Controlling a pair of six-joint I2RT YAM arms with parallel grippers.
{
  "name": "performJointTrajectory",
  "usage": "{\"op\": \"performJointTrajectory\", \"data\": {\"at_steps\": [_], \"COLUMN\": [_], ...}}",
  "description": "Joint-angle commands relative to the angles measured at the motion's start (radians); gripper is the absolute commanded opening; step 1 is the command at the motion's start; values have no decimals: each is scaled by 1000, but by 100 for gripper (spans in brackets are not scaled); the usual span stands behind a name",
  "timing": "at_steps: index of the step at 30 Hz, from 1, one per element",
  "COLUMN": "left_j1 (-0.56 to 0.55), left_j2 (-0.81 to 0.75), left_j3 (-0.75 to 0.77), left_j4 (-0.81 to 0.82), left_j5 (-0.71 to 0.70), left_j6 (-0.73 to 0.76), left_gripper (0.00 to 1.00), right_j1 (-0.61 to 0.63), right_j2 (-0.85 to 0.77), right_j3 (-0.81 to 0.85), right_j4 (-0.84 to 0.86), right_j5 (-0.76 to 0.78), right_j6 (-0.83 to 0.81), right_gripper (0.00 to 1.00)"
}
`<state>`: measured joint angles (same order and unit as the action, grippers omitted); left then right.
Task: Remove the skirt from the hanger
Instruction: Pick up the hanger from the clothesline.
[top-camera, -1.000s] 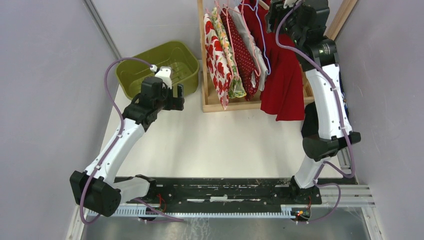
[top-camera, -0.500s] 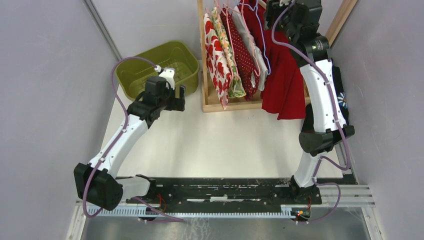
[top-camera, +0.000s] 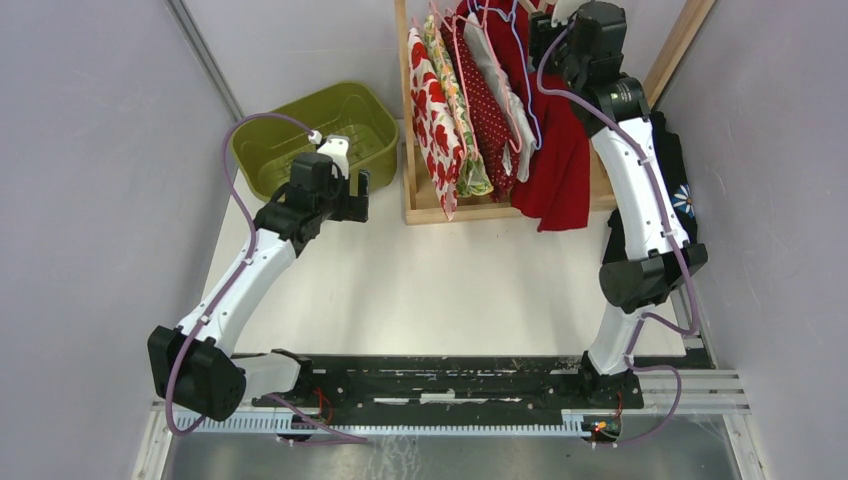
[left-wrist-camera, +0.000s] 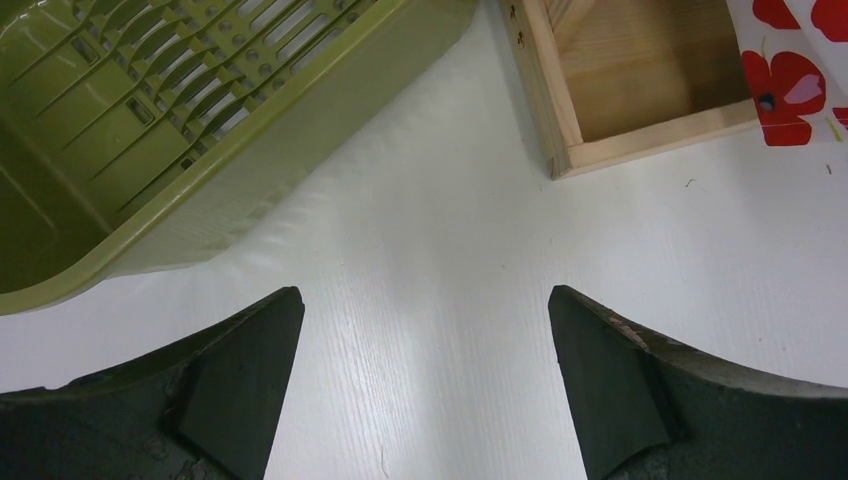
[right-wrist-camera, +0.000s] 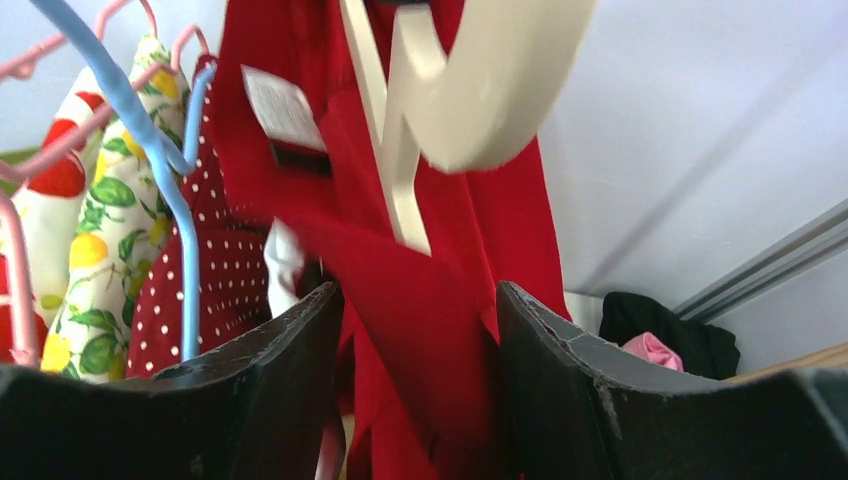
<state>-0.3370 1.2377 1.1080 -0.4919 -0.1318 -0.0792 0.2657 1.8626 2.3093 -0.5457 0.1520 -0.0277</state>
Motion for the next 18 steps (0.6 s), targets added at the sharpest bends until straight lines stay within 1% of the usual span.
{"op": "performJointTrajectory", "data": {"at_steps": [1,14,18], "left_j1": [1,1,1], "left_j2": [-4,-16,-23], "left_j3": [41,30,30], "left_j4": [25,25,17], "left_j5": [-16,-28,-44], "left_j6": [56,56,59], "left_gripper": [100,100,100], "right_j1": [-3,-5,-5], "right_j2": [-54,-65,-48], "right_j3": [-64,-77,-74], "right_j4": [-25,-39,-39], "right_j5": [27,42,40], "right_j6": [-1,-23,-25], "right_gripper": [64,62,56]}}
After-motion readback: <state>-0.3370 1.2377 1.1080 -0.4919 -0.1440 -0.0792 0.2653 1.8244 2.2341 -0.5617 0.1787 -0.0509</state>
